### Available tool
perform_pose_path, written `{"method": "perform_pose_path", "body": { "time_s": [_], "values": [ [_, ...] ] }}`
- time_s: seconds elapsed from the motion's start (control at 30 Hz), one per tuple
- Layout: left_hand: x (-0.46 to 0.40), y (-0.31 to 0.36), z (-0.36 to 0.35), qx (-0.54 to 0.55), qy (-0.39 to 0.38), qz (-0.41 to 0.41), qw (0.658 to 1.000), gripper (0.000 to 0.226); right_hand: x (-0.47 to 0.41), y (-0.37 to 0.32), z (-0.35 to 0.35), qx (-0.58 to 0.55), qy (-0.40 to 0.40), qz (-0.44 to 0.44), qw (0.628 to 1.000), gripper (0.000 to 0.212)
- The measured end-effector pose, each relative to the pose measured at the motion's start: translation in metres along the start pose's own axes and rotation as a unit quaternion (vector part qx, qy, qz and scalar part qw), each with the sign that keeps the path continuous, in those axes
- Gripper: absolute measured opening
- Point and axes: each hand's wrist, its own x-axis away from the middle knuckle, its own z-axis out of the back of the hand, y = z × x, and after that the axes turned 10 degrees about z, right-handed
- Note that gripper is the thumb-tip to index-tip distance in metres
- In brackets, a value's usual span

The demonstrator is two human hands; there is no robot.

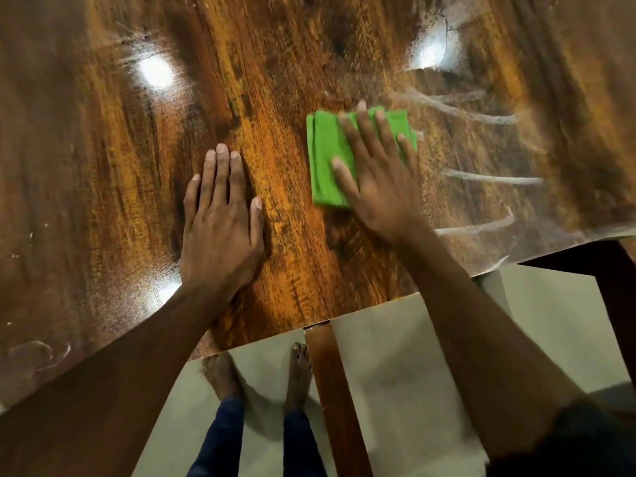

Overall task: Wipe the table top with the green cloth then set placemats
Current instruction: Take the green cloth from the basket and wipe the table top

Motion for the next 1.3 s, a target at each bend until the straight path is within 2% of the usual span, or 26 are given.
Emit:
{"method": "perform_pose_path", "body": {
  "time_s": [0.07,0.17,0.3,0.4,0.47,0.57,0.67,0.8,0.93,1.03,1.17,1.3],
  "values": [
    [0.000,0.000,0.001,-0.001,0.001,0.002,1.000,0.066,-0.030,0.011,0.002,0.006,-0.004,-0.004,1.000,0.068],
    [0.000,0.001,0.001,0.000,-0.001,0.002,1.000,0.066,-0.026,0.005,0.001,0.008,-0.001,-0.006,1.000,0.069],
    [0.000,0.001,0.001,-0.005,0.000,0.001,1.000,0.065,0.041,-0.045,-0.004,0.007,-0.018,-0.012,1.000,0.069],
    [0.000,0.001,0.000,-0.006,0.006,-0.001,1.000,0.064,0.100,-0.090,-0.007,-0.007,-0.058,0.026,0.998,0.072],
    [-0.001,0.001,0.000,-0.005,0.006,-0.003,1.000,0.065,0.127,-0.095,-0.007,-0.031,-0.063,0.037,0.997,0.071],
    [-0.001,0.000,0.001,-0.004,-0.002,-0.003,1.000,0.066,0.132,-0.067,-0.003,-0.033,-0.043,0.009,0.998,0.071],
    [-0.001,0.001,0.001,0.003,-0.007,-0.002,1.000,0.067,0.106,-0.022,0.002,0.022,-0.020,-0.023,0.999,0.070],
    [-0.001,0.001,0.001,0.007,-0.011,-0.003,1.000,0.067,0.024,0.036,0.011,0.035,0.005,-0.004,0.999,0.067],
    [0.000,0.001,0.001,0.005,-0.007,-0.002,1.000,0.067,-0.068,0.051,0.017,0.023,-0.005,0.017,1.000,0.068],
    [0.000,0.001,0.001,0.009,-0.002,-0.001,1.000,0.066,-0.086,0.047,0.016,0.029,0.001,0.022,0.999,0.067],
    [0.000,0.002,0.002,0.018,-0.001,0.002,1.000,0.067,-0.030,0.036,0.016,0.016,0.007,0.039,0.999,0.065],
    [0.000,0.000,0.000,0.019,-0.005,0.000,1.000,0.067,0.062,0.004,0.015,0.034,-0.032,0.018,0.999,0.067]
  ]
}}
